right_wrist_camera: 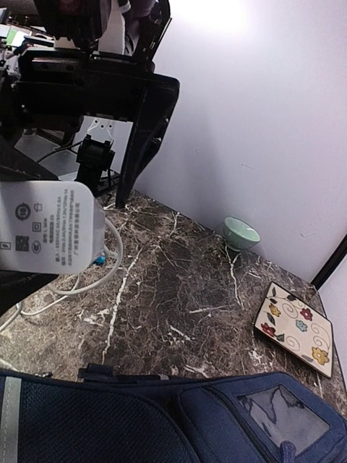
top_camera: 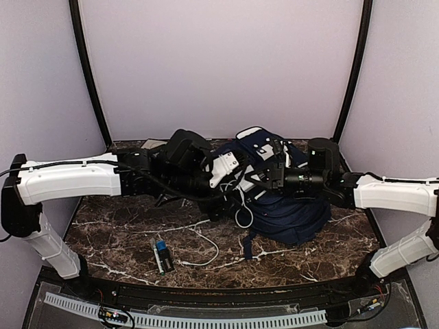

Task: Pack the student bag
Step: Pass from the left arm to the right, then place the charger in the upper front pocket of the bag.

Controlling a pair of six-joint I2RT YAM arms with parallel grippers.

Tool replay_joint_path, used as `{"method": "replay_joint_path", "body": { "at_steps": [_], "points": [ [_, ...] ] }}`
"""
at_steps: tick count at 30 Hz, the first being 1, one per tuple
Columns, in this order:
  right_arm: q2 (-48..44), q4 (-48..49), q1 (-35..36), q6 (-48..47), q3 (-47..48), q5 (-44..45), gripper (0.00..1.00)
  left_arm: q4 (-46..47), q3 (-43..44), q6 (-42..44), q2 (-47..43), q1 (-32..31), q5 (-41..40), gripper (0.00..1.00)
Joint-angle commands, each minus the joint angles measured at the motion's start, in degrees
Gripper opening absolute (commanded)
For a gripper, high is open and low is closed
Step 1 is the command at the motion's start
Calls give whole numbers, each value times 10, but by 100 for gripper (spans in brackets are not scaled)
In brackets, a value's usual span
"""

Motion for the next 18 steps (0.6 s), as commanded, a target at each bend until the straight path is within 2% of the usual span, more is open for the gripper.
{"method": "replay_joint_path", "body": {
  "at_steps": [1, 5, 10, 12, 14, 16, 18],
  "points": [
    [-23, 15, -18, -6, -12, -1, 0, -106, -57, -46, -74, -1, 39, 99],
    [-32, 9, -31, -12, -16, -7, 0, -153, -129, -89, -100, 24, 71, 97],
    [-39, 5, -37, -17, -15, -14, 0, -114, -201, -138, -68, 93, 76, 69],
    [-42, 1, -38, -18, -15, -15, 0, -57, -216, -128, -57, 94, 103, 66],
    [-48, -3, -39, -19, -17, -17, 0, 50, -258, -115, -68, 94, 141, 66],
    [-56, -7, -40, -20, -21, -12, 0, 205, -322, -93, -89, 94, 141, 66],
    [-64, -11, -42, -20, -25, -10, 0, 310, -383, -73, -104, 94, 136, 62]
  ]
}}
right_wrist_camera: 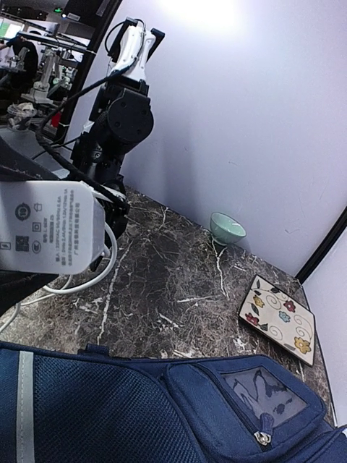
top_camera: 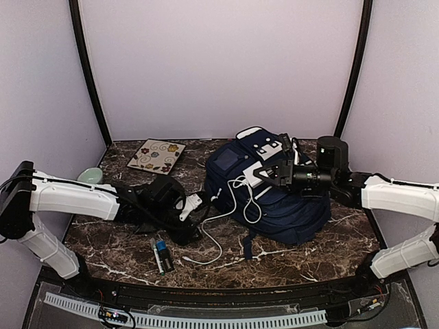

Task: Pack the student bag
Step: Place the charger in the upper front pocket of the bag.

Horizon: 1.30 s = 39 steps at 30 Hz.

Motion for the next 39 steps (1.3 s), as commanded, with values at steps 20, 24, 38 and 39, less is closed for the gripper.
{"method": "replay_joint_path", "body": {
  "at_steps": [20, 24, 38, 39],
  "points": [
    [-73, -25, -24, -12, -5, -12, 0, 298, -63, 100, -10, -4, 93, 0],
    [-107, -42, -52, -23, 21, -46, 0, 245, 11, 97, -28, -11, 135, 0],
    [-225, -372, -85, -251, 156, -24, 0, 212, 420, 65, 155, -51, 183, 0],
    [-239, -393, -90, -250, 158, 7, 0, 216, 442, 58, 176, -54, 196, 0]
  ]
}}
